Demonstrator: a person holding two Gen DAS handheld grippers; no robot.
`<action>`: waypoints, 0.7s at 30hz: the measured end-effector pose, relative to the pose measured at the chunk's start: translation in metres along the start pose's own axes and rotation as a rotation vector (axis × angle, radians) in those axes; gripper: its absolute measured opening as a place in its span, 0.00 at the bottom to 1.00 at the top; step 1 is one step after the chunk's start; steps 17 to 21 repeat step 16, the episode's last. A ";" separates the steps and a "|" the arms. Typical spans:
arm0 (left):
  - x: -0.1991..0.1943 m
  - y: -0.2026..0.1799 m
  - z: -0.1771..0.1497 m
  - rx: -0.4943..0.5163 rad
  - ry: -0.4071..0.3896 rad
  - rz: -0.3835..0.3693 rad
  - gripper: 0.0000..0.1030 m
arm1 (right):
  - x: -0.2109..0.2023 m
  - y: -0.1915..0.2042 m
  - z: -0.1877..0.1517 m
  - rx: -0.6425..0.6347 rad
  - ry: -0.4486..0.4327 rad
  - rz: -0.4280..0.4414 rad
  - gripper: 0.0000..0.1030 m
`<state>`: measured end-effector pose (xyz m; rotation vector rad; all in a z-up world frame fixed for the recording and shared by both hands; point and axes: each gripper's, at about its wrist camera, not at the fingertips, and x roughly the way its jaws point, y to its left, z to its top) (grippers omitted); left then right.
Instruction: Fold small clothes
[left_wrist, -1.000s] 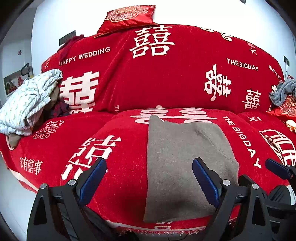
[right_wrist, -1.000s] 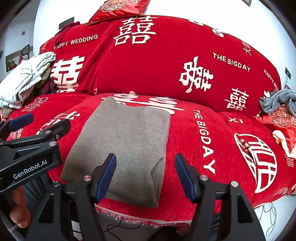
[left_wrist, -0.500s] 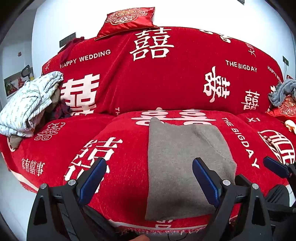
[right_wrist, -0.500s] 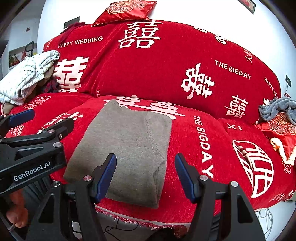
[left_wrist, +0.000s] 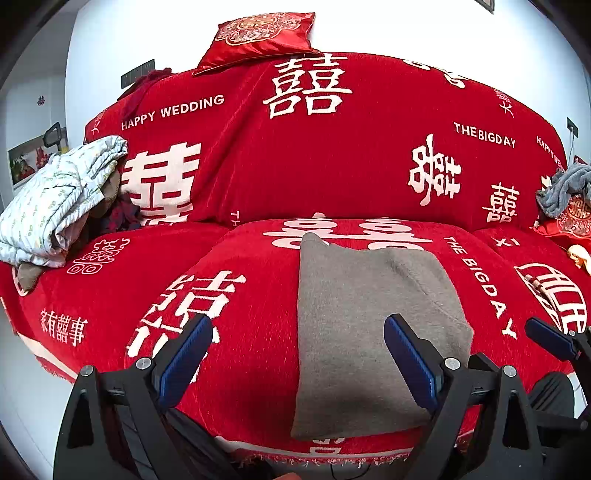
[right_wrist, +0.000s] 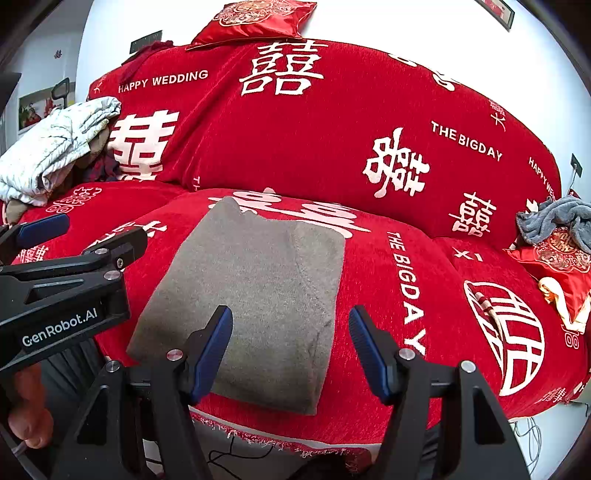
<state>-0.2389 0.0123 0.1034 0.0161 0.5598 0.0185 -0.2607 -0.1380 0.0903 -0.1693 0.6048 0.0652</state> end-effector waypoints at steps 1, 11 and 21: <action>0.001 0.001 0.000 -0.001 0.002 -0.002 0.92 | 0.000 0.000 0.000 0.000 0.001 0.000 0.67; 0.005 -0.001 -0.002 0.007 0.021 -0.005 0.92 | 0.002 0.000 -0.001 0.002 0.004 0.006 0.67; 0.005 -0.004 -0.004 0.016 0.025 0.002 0.92 | 0.003 0.001 -0.002 0.007 0.006 0.010 0.67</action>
